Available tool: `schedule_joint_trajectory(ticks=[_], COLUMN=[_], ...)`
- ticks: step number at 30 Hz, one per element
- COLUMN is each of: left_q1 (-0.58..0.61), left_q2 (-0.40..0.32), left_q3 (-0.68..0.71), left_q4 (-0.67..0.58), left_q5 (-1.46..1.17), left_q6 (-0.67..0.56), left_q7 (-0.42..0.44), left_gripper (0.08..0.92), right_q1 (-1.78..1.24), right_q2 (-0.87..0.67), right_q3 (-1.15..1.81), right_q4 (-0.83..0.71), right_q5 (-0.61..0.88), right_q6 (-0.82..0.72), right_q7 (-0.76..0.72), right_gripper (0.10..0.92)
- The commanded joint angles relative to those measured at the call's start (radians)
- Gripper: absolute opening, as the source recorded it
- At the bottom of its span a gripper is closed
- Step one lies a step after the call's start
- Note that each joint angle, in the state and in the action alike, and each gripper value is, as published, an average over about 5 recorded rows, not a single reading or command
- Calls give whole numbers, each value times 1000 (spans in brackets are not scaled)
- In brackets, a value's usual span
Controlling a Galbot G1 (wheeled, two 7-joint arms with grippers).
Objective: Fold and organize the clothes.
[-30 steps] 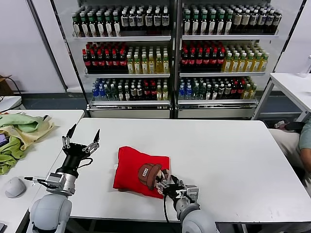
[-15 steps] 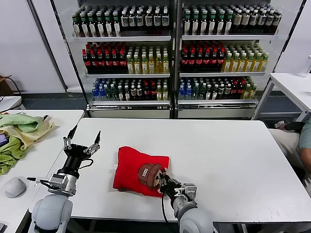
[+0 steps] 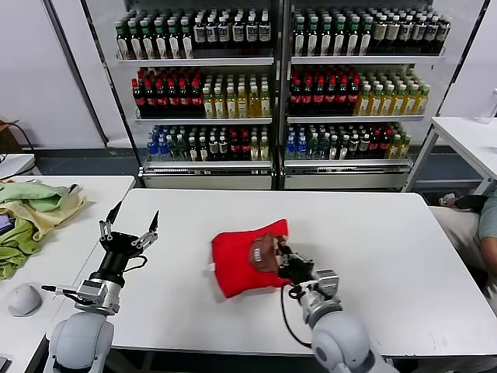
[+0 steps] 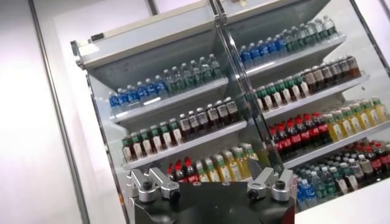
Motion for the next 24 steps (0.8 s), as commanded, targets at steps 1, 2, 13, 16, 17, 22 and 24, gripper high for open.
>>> schedule_joint_trajectory(ticks=[1,2,13,16,17,22,24], left_q1=[-2,1,-25,-41,-45,-61,-74], left_q2=[-14,-16,-20,-24,-25,-28,-32], left_q3=[38,40,61,77,84,108,112], left_q4=[5,2,38,52,56,75,84], left_q5=[23,25,24,32,43,141,172], left_q6=[-14,-15,-55,-81,-91,-176,-218], left_q7=[2,3,0,-13,-21,-54,-53], left_gripper=[823,823,823,823,823,823,823], right_q1=[93,109,101,81,70,28,30], right_q2=[-66,-64,-79,-91,-95,-100,-100], right_q3=[122,122,152,174,185,257,285], right_q4=[-202,-218,-257,-222,-205,-130,-119], right_q5=[-204,-194,-161,-169,-171,-178,-192], right_q6=[7,4,-29,-20,-14,40,57], right_q7=[-255,-259,-367,-382,-382,-368,-357], right_gripper=[128,128,128,136,153,279,339])
